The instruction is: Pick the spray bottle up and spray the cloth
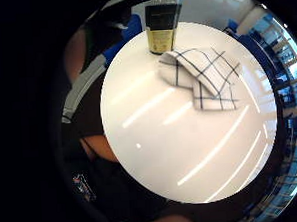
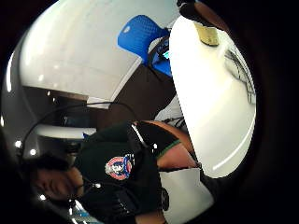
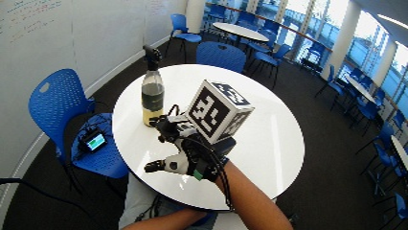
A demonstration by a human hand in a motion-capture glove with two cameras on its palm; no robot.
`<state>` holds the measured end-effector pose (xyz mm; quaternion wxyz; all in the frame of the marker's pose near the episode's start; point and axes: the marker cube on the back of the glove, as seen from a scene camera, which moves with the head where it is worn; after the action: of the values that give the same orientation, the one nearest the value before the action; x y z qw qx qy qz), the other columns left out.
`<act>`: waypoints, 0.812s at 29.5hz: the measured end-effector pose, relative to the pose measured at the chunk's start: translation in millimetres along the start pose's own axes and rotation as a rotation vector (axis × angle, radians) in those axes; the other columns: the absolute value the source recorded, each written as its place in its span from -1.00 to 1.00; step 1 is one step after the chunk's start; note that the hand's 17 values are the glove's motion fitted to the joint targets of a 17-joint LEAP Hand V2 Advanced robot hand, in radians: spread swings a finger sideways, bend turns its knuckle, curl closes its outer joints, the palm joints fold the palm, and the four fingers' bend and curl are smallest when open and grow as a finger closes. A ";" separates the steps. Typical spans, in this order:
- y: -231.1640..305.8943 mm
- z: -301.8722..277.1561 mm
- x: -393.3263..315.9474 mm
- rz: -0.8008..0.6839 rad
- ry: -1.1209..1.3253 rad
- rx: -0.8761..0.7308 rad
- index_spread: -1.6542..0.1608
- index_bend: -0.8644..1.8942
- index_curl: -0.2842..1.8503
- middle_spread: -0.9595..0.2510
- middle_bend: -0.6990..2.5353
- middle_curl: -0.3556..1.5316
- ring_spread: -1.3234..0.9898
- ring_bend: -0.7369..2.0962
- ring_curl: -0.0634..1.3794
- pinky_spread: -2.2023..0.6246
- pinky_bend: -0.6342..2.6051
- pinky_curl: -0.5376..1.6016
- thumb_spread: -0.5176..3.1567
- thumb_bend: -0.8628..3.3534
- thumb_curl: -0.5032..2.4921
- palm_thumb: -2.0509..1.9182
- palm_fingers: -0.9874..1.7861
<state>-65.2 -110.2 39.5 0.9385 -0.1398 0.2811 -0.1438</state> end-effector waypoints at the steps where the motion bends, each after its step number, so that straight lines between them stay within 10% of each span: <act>1: 2.5 -2.1 -3.0 -0.008 0.019 -0.007 0.39 -0.25 -0.45 0.55 -0.45 -0.24 0.12 -0.28 -0.48 0.72 -0.43 -0.18 -0.19 -0.61 -0.42 0.25 0.05; 24: 24.0 21.0 -14.0 -0.045 0.213 -0.148 0.37 -0.24 -0.43 0.53 -0.46 -0.28 0.12 -0.31 -0.50 0.72 -0.48 -0.19 -0.17 -0.60 -0.45 0.23 0.06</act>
<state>-59.9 -79.5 54.9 0.8870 -0.1990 0.3857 -0.1579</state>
